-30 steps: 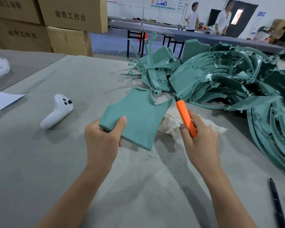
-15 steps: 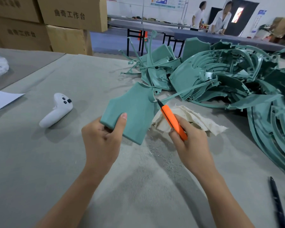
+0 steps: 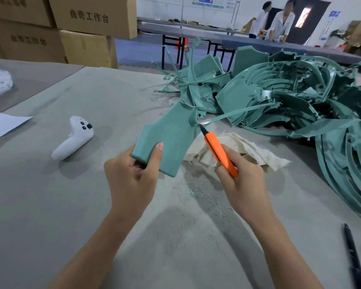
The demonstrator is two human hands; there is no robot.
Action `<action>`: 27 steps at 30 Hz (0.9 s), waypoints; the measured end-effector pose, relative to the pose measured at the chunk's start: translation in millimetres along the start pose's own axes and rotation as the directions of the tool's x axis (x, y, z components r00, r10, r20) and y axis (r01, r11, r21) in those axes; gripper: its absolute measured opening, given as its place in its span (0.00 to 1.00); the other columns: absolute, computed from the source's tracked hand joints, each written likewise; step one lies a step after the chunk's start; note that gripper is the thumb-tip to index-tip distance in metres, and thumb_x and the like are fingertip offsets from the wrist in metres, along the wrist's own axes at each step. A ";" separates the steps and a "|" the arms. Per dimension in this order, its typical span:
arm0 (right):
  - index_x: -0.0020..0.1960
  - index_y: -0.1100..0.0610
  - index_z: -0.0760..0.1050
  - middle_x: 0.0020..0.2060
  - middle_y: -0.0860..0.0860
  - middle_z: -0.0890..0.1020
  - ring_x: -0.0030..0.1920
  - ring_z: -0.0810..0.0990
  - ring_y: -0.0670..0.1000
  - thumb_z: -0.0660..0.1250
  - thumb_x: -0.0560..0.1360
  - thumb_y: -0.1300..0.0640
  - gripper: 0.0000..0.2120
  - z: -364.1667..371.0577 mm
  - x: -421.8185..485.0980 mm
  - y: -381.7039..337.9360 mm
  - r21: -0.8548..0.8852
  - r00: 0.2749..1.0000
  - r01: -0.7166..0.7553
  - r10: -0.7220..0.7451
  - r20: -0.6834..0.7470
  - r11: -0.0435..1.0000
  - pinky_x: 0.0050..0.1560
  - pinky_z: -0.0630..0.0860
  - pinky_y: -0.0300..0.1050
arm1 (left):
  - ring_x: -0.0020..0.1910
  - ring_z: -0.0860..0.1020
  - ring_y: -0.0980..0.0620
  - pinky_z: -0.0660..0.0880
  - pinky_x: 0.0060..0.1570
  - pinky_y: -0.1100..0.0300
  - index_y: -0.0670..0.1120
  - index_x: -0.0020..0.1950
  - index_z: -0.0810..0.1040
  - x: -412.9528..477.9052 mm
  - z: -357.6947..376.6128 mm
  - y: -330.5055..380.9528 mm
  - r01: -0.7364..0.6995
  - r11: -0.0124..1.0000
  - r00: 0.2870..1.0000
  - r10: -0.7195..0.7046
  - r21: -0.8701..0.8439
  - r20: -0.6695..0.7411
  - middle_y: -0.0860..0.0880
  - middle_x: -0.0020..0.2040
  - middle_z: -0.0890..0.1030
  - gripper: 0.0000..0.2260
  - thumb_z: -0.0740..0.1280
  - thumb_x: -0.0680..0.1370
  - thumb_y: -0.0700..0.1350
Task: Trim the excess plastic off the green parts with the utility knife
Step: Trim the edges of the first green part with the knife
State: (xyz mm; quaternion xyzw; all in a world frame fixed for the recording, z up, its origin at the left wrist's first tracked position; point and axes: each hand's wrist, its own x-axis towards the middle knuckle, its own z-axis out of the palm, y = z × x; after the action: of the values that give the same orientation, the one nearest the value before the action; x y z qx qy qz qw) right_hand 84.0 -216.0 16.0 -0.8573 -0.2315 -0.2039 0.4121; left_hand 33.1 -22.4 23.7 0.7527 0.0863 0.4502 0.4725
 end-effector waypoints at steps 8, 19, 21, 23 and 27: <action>0.50 0.47 0.77 0.28 0.50 0.71 0.28 0.68 0.46 0.65 0.76 0.64 0.13 -7.9 5.3 7.6 0.004 0.994 -0.050 0.050 -0.094 0.999 0.28 0.63 0.30 | 0.21 0.62 0.55 0.57 0.23 0.69 0.50 0.26 0.61 -1.9 0.9 0.7 0.005 1.000 1.000 -0.005 -0.006 0.004 0.53 0.23 0.67 0.22 0.69 0.75 0.51; 0.55 0.46 0.77 0.29 0.50 0.72 0.26 0.67 0.43 0.64 0.76 0.64 0.14 -2.9 3.9 5.0 0.038 0.996 -0.006 0.010 -0.088 0.999 0.27 0.63 0.29 | 0.22 0.61 0.54 0.56 0.24 0.68 0.51 0.27 0.60 -0.6 -0.3 0.3 -0.032 0.999 0.999 0.032 0.008 -0.014 0.53 0.25 0.68 0.22 0.69 0.75 0.50; 0.54 0.45 0.76 0.28 0.50 0.72 0.27 0.67 0.43 0.65 0.76 0.66 0.16 -2.7 3.9 5.5 0.032 0.996 -0.021 0.023 -0.082 0.999 0.27 0.63 0.31 | 0.22 0.61 0.55 0.56 0.23 0.67 0.49 0.27 0.60 -1.9 -0.1 -0.1 -0.025 1.000 1.000 0.025 0.001 -0.011 0.52 0.25 0.68 0.22 0.69 0.75 0.50; 0.55 0.48 0.77 0.30 0.47 0.73 0.27 0.68 0.43 0.64 0.76 0.64 0.14 0.3 2.1 2.5 0.033 0.999 0.005 -0.003 -0.043 0.999 0.28 0.64 0.32 | 0.22 0.61 0.55 0.56 0.23 0.68 0.49 0.27 0.60 -1.9 -0.2 -0.2 -0.019 1.000 1.000 0.019 0.003 -0.012 0.53 0.26 0.68 0.22 0.69 0.75 0.50; 0.58 0.50 0.78 0.31 0.43 0.73 0.26 0.68 0.44 0.61 0.75 0.60 0.15 4.0 0.7 -1.9 0.044 0.999 0.041 -0.040 -0.030 0.998 0.27 0.63 0.31 | 0.21 0.61 0.56 0.56 0.23 0.69 0.53 0.27 0.59 -0.2 -1.1 -0.2 -0.015 1.000 1.000 0.015 -0.009 -0.017 0.54 0.24 0.67 0.23 0.69 0.75 0.49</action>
State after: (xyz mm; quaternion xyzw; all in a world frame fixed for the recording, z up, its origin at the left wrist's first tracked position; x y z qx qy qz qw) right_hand 84.1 -211.5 15.2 -0.8402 -0.2473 -0.2193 0.4300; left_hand 32.3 -21.7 23.6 0.7473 0.0826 0.4607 0.4717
